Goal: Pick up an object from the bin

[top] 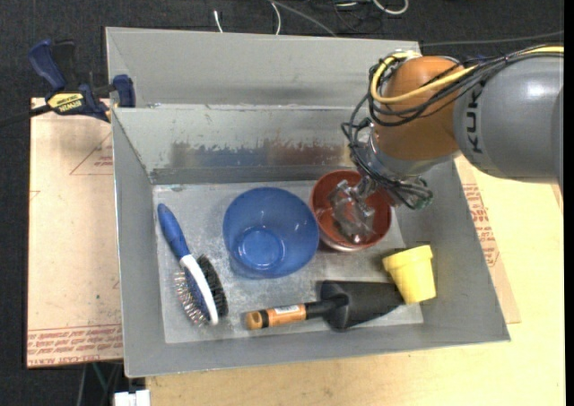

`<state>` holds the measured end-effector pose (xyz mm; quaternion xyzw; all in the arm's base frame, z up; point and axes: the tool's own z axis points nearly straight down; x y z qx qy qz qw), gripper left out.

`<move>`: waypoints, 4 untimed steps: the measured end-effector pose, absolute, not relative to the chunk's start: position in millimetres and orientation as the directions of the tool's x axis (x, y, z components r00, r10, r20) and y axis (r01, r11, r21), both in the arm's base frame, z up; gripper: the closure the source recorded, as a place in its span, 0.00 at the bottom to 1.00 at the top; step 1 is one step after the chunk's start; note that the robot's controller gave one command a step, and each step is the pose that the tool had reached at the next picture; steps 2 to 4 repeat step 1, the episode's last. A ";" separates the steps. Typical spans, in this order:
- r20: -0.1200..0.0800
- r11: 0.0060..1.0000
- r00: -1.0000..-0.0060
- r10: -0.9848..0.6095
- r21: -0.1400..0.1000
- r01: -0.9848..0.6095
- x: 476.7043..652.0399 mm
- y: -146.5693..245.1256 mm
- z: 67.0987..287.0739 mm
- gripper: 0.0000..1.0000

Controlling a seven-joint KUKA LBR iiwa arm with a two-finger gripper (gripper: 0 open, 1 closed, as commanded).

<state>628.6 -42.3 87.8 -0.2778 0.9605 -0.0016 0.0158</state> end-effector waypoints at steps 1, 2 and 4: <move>-0.030 0.846 -0.845 -0.533 -0.012 -0.533 628.6 -42.4 87.8 1.00; -0.030 0.846 -0.845 -0.533 -0.012 -0.533 628.6 -42.4 87.8 1.00; -0.030 0.846 -0.845 -0.533 -0.012 -0.533 628.6 -42.4 87.8 1.00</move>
Offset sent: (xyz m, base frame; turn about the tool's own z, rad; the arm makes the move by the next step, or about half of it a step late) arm 0.0000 0.0000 0.0000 0.0000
